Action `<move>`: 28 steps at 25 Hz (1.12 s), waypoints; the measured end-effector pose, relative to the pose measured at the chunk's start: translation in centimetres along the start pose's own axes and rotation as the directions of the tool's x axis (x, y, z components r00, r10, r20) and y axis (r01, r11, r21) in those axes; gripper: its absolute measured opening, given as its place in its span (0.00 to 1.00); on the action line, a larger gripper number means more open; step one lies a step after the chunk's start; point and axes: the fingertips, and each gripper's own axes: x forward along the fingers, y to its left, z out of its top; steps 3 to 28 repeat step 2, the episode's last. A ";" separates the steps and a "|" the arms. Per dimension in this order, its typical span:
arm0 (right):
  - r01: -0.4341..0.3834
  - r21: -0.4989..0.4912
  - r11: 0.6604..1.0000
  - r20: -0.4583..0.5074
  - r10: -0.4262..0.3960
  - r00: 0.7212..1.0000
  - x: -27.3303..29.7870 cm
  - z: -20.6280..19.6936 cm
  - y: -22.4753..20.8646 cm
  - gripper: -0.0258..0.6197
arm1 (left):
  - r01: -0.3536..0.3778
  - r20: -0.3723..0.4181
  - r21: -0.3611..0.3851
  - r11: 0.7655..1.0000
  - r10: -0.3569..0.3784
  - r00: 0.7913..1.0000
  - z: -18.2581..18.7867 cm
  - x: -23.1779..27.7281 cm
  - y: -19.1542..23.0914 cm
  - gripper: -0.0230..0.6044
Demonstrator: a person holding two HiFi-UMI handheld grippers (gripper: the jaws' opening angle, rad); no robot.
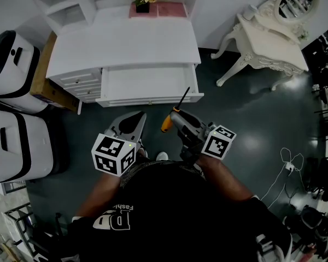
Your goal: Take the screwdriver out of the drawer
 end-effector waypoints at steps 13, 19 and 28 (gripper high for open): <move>0.000 0.000 1.000 -0.001 0.000 1.000 0.0 0.0 0.0 0.16 | 0.000 0.000 0.000 1.000 0.000 1.000 0.0 0.0 0.0 0.06; 0.000 0.000 1.000 -0.001 0.000 1.000 0.0 0.0 0.0 0.16 | 0.000 0.000 0.000 1.000 0.000 1.000 0.0 0.0 0.0 0.06; 0.000 0.000 1.000 -0.001 0.000 1.000 0.0 0.0 0.0 0.16 | 0.000 0.000 0.000 1.000 0.000 1.000 0.0 0.0 0.0 0.06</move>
